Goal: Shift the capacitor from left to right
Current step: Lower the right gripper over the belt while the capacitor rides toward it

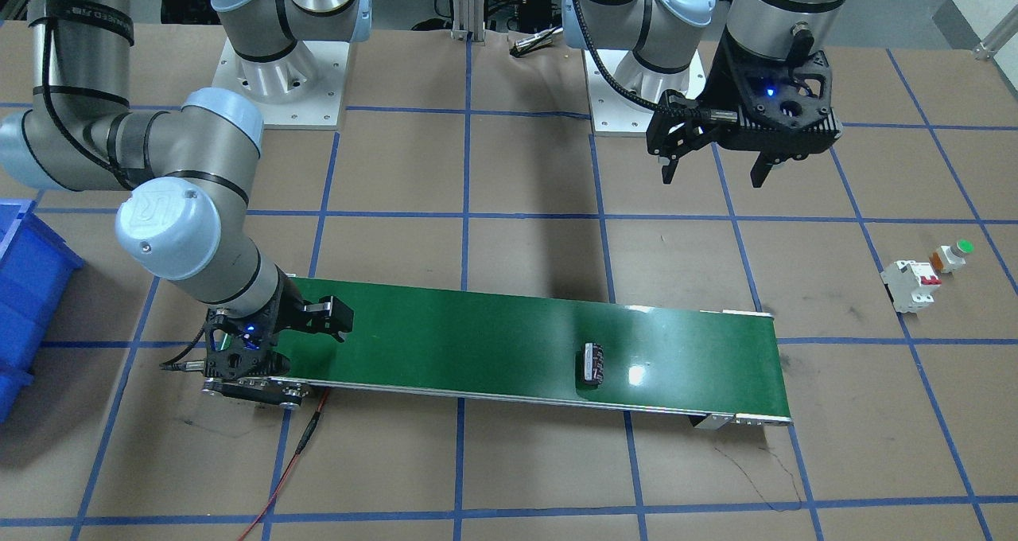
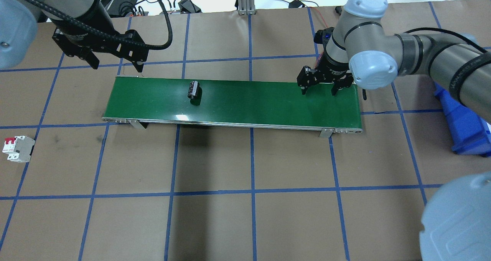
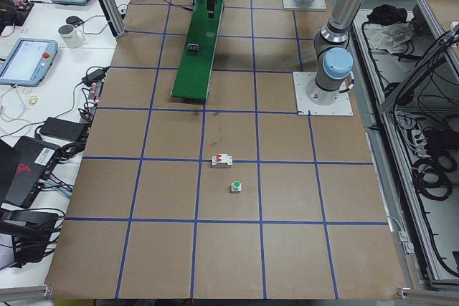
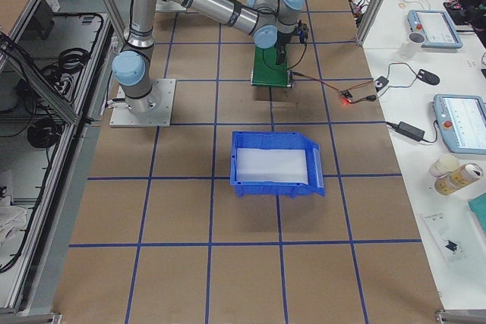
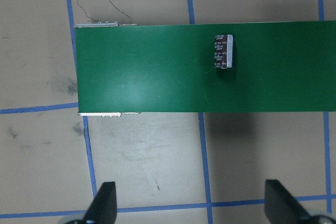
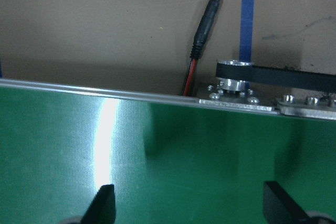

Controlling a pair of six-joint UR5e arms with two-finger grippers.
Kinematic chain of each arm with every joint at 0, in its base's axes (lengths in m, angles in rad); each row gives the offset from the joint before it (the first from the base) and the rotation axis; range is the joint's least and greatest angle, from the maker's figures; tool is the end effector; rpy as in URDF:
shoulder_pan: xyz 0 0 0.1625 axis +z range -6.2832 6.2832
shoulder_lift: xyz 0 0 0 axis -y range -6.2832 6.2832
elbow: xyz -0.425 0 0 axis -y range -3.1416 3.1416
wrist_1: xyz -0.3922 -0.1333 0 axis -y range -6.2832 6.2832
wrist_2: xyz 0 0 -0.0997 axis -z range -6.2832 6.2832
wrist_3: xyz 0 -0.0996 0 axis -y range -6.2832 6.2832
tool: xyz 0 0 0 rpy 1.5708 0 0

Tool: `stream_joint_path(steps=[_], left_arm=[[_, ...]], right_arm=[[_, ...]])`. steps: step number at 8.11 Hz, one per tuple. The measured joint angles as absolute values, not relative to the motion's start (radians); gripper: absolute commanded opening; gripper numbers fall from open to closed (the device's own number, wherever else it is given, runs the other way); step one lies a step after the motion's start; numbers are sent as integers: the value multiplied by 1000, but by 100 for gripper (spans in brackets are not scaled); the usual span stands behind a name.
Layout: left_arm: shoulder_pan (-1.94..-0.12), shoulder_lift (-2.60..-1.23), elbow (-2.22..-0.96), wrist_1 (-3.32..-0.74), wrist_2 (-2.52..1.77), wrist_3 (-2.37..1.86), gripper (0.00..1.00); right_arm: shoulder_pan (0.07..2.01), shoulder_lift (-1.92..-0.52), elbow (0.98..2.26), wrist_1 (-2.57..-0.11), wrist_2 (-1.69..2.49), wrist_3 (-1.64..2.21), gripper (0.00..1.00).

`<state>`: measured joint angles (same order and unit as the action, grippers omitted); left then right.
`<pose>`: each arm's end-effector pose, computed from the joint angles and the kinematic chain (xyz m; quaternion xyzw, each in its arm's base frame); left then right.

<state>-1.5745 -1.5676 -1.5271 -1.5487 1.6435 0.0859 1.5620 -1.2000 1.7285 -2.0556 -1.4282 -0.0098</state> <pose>-0.1279 -0.4963 0.5137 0.0435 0.9978 -0.0329 0.0377 0.1423 -0.5893 0.2580 0.0011 0.9972 0.0211 0.0714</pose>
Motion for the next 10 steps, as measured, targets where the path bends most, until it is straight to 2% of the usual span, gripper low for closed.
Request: stream_joint_path(steps=[3,10], left_arm=[[-1575,-1568,-1530,-1546,1642,76,100],[-1574,-1569,-1529,-1544,1641,75,100]], right_arm=[[1527,-1202,1793,-2118,-1354,-48,100],[1519,-1213,1798,-2118,-1331,-44,100]])
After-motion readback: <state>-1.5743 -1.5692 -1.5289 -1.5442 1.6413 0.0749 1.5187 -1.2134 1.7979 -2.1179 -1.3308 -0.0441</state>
